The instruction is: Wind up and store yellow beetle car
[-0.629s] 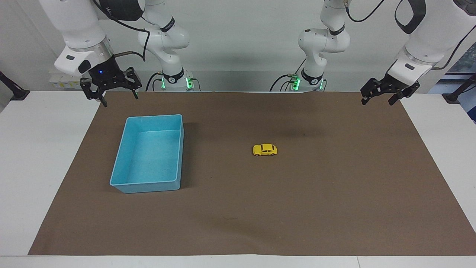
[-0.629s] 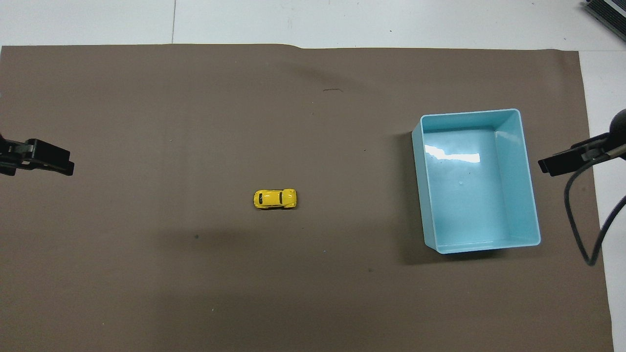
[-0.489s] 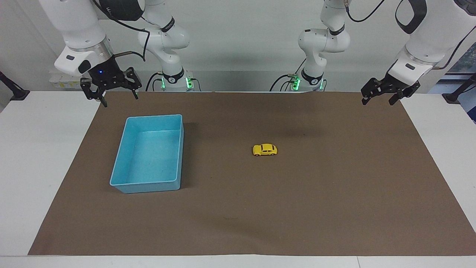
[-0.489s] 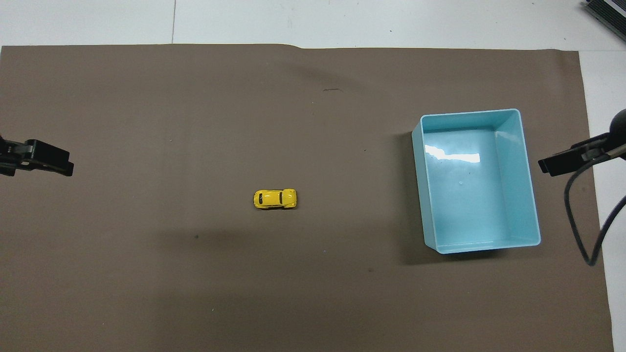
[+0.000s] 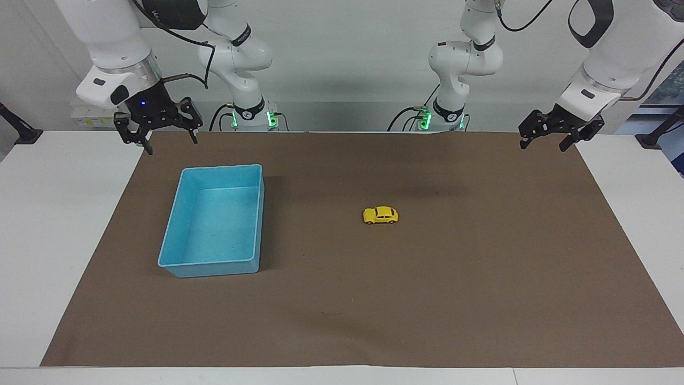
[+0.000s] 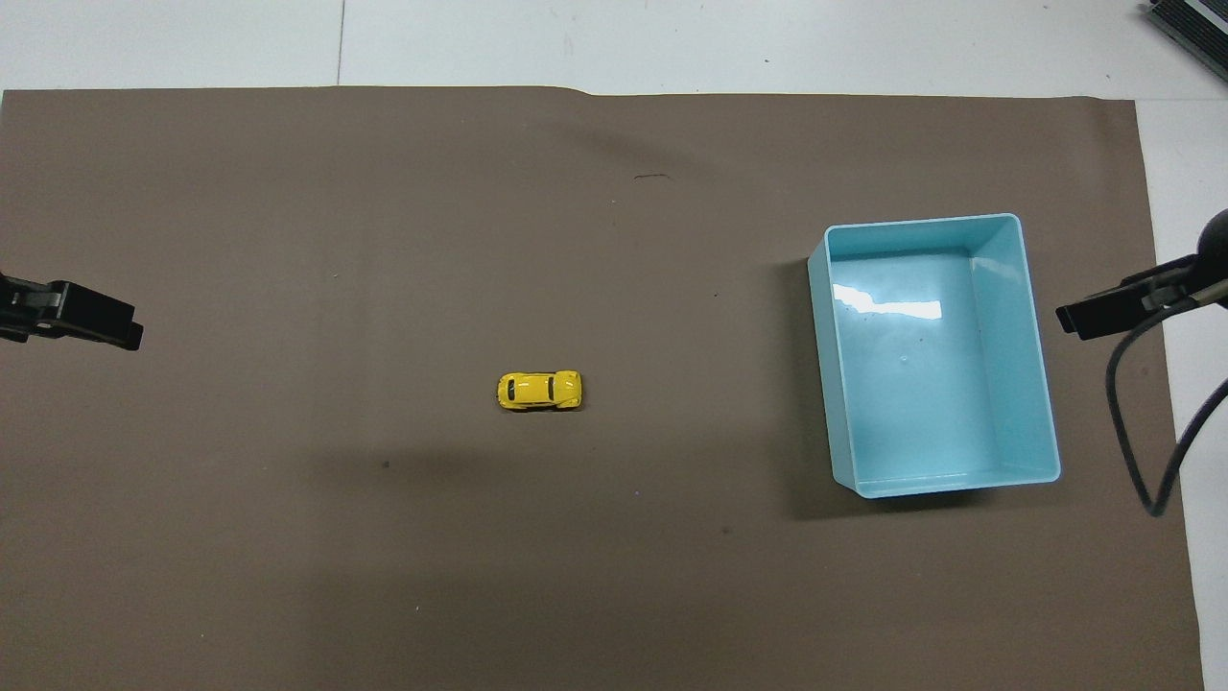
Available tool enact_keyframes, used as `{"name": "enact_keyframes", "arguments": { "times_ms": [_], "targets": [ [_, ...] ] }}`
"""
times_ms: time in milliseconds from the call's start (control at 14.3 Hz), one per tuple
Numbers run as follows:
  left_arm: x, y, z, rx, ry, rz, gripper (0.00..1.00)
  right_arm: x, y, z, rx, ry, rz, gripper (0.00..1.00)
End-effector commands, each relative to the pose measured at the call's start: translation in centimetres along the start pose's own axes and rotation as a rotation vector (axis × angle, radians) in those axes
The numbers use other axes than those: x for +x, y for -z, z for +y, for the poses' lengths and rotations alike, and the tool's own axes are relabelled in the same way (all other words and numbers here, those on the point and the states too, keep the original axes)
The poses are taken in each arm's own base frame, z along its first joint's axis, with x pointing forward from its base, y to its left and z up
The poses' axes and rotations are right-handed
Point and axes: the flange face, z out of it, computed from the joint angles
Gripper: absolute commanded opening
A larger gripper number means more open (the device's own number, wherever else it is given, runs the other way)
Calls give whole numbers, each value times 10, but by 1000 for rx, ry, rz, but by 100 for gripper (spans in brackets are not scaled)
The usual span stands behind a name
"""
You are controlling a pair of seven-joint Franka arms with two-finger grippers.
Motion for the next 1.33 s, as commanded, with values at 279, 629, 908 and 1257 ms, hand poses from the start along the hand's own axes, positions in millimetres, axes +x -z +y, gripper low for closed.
{"name": "enact_keyframes", "arguments": {
  "times_ms": [279, 629, 908, 1257],
  "targets": [
    [-8, -4, -4, 3, -479, -7, 100, 5, 2, -5, 5, -113, 16, 100],
    [3, -16, 29, 28, -802, 13, 100, 3, 1, -3, 7, -113, 14, 100],
    [12, -38, 65, 43, -944, 24, 100, 3, 1, -3, 8, -113, 11, 100],
    [14, -81, 136, 46, -1139, 10, 100, 2, 2, -1, 8, -117, 12, 100]
  ]
}}
